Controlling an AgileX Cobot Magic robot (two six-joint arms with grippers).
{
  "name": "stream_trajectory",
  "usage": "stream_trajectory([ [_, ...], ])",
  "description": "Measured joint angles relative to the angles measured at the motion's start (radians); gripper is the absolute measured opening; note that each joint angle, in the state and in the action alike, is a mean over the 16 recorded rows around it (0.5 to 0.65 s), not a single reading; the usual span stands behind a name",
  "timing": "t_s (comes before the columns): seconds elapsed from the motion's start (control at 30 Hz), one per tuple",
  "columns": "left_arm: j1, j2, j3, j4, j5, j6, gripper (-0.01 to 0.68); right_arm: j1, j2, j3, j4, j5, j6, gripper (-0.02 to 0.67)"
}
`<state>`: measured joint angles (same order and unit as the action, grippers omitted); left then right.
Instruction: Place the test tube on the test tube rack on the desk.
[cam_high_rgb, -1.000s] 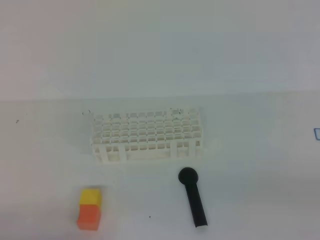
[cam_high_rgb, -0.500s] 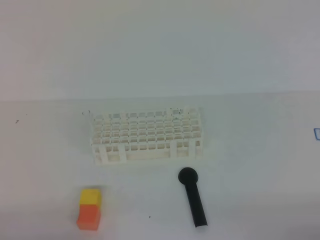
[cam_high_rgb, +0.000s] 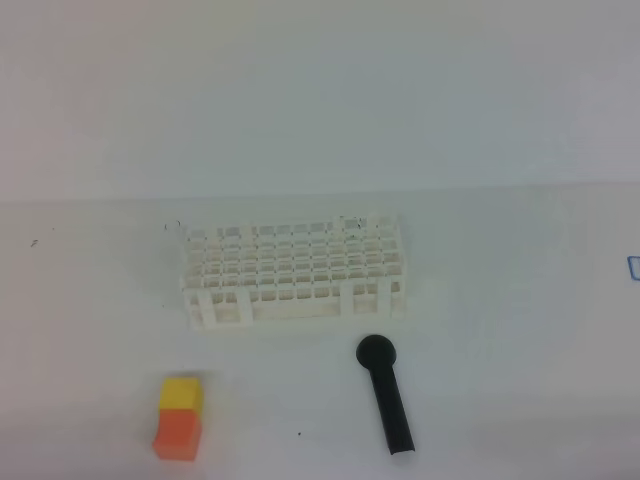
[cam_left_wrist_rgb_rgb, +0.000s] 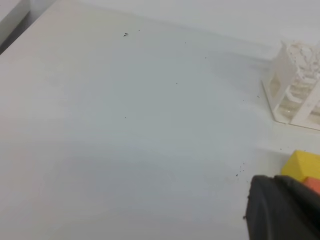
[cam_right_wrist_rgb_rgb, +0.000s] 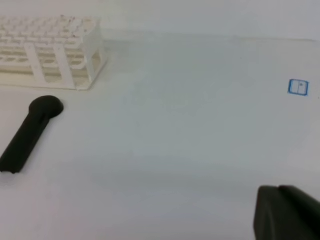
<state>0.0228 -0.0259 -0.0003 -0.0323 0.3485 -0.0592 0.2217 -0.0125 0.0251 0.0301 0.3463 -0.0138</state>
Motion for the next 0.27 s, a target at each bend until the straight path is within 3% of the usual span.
stream_trajectory([
  [0.27,0.0,0.002,0.0,0.0,0.0,0.0,-0.001,0.0,0.0,-0.001,0.0,0.004,-0.012,-0.001],
])
